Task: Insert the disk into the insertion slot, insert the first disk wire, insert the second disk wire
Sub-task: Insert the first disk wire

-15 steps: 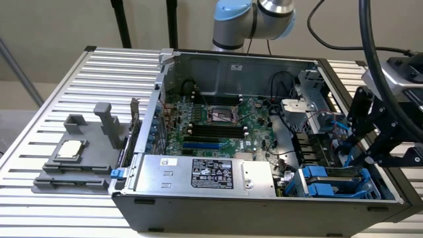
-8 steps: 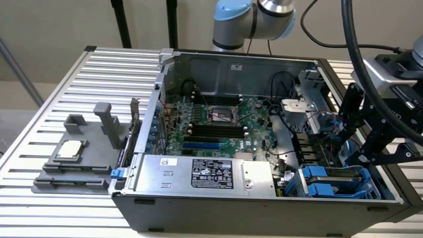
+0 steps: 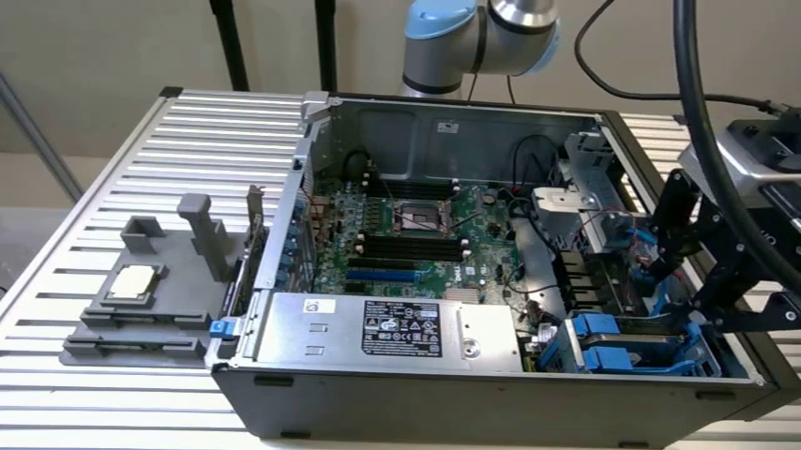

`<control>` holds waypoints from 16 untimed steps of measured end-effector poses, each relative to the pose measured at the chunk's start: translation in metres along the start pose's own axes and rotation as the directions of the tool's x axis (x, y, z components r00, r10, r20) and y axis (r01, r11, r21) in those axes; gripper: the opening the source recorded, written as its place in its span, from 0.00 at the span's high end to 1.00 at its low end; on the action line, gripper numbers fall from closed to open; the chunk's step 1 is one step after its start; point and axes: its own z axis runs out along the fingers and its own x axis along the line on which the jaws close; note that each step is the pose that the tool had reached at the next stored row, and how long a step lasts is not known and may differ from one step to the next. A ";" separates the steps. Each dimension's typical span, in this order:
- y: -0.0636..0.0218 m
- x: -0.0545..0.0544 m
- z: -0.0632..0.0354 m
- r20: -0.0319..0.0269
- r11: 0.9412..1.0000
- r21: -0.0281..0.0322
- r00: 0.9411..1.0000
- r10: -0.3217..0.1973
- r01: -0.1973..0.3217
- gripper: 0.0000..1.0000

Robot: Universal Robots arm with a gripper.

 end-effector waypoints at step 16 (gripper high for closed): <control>-0.0229 0.016 0.0078 0.041 1.000 0.005 0.999 -0.009 0.009 0.52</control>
